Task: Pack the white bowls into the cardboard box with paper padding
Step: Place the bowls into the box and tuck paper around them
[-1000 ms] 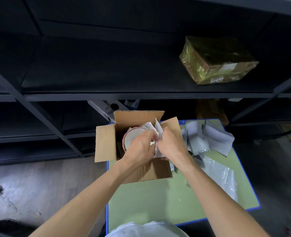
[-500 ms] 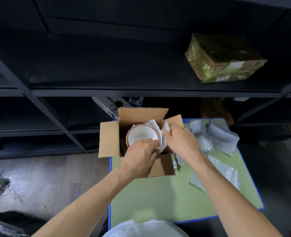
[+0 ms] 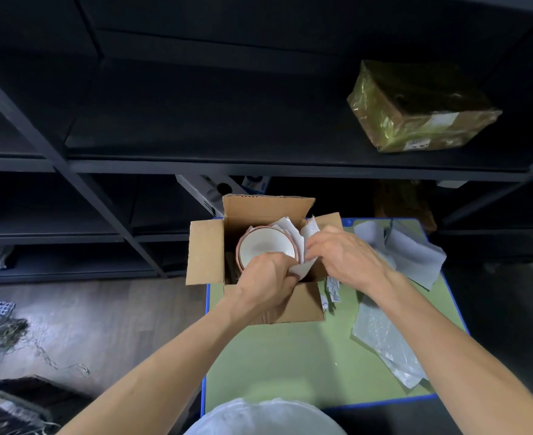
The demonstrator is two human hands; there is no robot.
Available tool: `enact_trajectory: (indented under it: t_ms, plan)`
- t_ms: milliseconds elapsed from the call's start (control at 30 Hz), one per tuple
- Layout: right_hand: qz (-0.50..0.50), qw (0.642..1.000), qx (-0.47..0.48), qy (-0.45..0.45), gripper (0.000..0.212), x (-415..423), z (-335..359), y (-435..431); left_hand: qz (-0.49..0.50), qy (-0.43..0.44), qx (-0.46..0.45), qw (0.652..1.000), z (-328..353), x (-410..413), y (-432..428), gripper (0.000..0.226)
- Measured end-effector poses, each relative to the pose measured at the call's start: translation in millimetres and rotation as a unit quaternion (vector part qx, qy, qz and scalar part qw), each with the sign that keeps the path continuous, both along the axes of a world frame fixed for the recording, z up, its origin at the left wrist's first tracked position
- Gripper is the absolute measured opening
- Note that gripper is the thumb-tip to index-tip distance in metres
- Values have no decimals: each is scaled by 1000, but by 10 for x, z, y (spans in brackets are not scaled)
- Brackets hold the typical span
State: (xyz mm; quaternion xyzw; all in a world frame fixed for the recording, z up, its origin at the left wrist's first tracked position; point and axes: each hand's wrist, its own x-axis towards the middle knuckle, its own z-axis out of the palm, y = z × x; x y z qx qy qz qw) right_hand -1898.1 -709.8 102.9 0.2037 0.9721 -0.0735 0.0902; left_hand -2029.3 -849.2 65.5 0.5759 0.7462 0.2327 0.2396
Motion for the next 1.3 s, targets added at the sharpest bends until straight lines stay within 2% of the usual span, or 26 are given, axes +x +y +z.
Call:
enact_trajectory:
  t_ms: [167, 300, 433, 567, 667, 800, 900, 1000, 1067, 1167, 1267, 1300]
  plan:
    - [0, 999, -9, -35, 48, -55, -22, -29, 11, 47, -3, 999, -31, 21, -11, 21]
    - [-20, 999, 3, -41, 38, -92, -34, -113, 21, 75, -60, 995, -12, -98, 2, 14]
    - [-15, 999, 27, -37, 24, -105, 8, -135, -6, 65, -84, 994, 53, -224, 1, 10]
    - [-15, 999, -6, -41, 21, -81, 14, -124, -24, 37, -99, 994, 65, -194, -22, 18]
    - [-3, 1000, -10, -27, 21, -95, -8, -155, -26, 63, -104, 992, 35, -220, -15, 18]
    - [4, 999, 12, -31, 29, -135, -27, -150, -29, 96, -104, 989, 40, -235, -4, 20]
    - [35, 999, 19, -34, 36, -138, -69, -159, -19, 80, -75, 994, 56, -170, -28, 23]
    - [55, 998, 2, 21, 47, -78, -77, -132, 19, 78, -21, 997, 64, -93, -58, 19]
    - [57, 996, -20, 73, 60, -37, -47, -105, 24, 94, -17, 995, 45, -49, -57, 22]
    - [-21, 993, -39, 109, 63, -52, -10, -80, 43, 105, -35, 993, 18, -7, -42, 35]
    - [-142, 980, -42, 131, 37, -112, -61, -112, 65, 121, -29, 990, 3, 53, -40, 30]
    - [-171, 977, -39, 124, 34, -129, -84, -131, 69, 126, -23, 989, 5, 78, -48, 28]
